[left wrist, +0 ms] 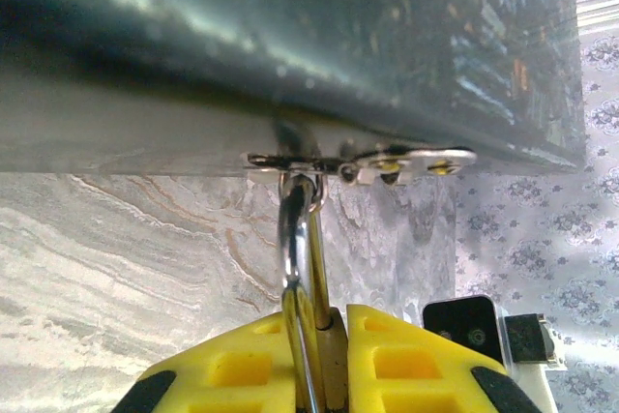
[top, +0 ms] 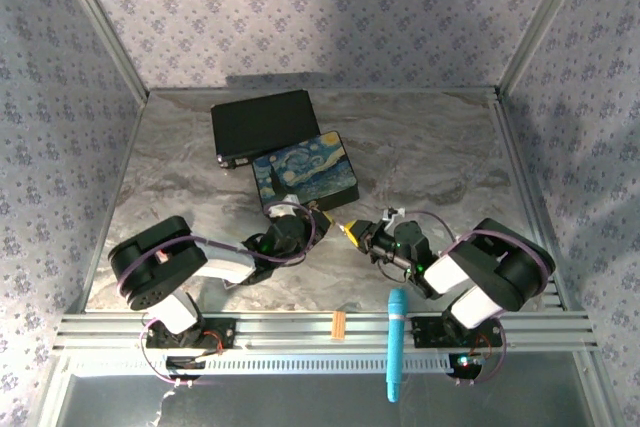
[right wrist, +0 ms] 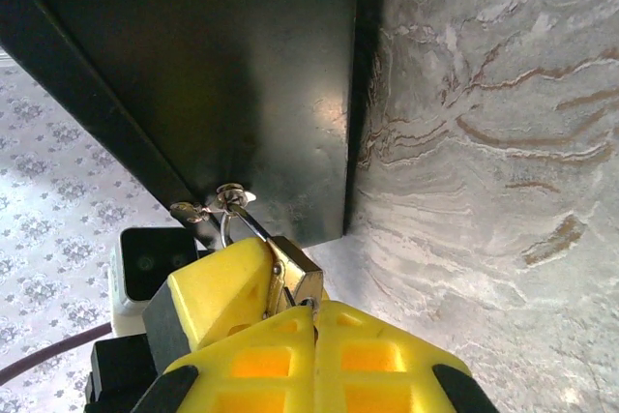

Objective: Unlock the padlock with the key

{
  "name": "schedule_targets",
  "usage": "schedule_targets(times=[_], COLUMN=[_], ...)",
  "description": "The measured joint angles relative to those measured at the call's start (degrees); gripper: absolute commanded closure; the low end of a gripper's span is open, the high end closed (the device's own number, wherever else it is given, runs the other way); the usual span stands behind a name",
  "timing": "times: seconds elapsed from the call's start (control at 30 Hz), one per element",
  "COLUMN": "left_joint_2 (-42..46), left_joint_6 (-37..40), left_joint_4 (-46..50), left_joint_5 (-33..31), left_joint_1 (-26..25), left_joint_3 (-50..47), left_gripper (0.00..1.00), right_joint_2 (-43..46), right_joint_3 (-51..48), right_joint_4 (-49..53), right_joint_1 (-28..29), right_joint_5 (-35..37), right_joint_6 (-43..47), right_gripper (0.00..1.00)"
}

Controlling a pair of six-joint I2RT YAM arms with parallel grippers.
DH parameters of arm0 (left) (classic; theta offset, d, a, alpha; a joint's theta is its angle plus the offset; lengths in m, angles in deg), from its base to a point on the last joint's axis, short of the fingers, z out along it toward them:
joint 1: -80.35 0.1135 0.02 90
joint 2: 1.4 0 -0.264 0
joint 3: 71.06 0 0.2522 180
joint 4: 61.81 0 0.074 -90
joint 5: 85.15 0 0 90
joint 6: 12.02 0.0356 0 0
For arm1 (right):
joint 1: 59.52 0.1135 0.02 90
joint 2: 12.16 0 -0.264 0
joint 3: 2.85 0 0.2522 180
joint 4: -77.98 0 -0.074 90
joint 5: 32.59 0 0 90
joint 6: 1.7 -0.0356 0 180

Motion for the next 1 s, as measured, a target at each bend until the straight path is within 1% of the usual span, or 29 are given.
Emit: schedule_targets(times=[0.6, 1.0], left_joint_2=[-0.5, -1.1], left_joint_6=[-0.4, -1.7], left_joint_4=[0.4, -0.5], left_joint_5=[-0.1, -0.7], left_joint_1=[0.1, 0.3], left_joint_3=[0.7, 1.2], left_gripper=[0.87, 0.87], right_joint_2=[-1.7, 5.4], right_joint_3=[-0.2, -2.3], right_joint_4=[-2.0, 3.1], right_joint_1=[1.3, 1.8], right_joint_5=[2.0, 2.8], right_joint_6=[-0.4, -0.3], right_gripper=[1.0, 1.0])
